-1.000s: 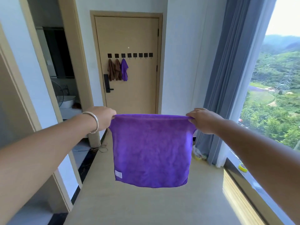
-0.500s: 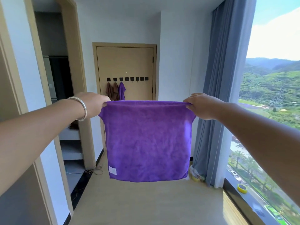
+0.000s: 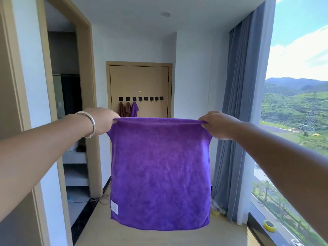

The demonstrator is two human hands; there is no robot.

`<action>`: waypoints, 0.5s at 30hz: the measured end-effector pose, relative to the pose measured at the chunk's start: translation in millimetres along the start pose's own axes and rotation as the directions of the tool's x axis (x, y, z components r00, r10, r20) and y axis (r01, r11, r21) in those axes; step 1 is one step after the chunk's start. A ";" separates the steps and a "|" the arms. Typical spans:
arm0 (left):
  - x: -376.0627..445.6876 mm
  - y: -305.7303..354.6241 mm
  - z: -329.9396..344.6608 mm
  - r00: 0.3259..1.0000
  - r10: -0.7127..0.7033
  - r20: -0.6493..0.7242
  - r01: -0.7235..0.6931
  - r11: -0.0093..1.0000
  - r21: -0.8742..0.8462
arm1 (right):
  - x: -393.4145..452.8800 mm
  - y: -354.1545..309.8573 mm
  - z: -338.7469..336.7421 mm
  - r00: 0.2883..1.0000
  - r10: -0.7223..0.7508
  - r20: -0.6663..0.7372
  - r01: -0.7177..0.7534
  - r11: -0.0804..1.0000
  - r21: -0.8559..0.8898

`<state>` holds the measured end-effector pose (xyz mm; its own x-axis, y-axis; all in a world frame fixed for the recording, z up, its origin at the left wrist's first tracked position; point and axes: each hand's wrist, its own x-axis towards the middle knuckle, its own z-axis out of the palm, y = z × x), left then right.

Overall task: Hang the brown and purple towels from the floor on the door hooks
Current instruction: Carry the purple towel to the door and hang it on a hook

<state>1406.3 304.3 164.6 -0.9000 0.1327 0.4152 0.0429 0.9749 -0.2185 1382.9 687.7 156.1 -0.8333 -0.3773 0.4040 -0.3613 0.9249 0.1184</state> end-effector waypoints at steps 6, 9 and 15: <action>13.5 -7.3 29.4 0.999 -0.006 0.040 0.004 0.999 0.034 | 27.0 -5.0 29.9 1.000 -0.011 0.013 0.011 1.000 0.009; 32.0 -18.9 48.1 0.999 -0.009 0.047 0.007 0.999 0.050 | 51.4 -6.8 45.5 1.000 -0.016 0.019 0.016 1.000 0.004; 83.6 -61.3 87.9 0.999 -0.017 0.031 0.016 0.999 0.038 | 126.8 -18.6 75.4 0.999 -0.031 -0.005 0.031 0.999 -0.017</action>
<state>1290.3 240.0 135.0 -0.9134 0.1106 0.3917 0.0124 0.9695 -0.2449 1252.4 619.1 136.8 -0.8196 -0.4060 0.4043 -0.3800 0.9133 0.1467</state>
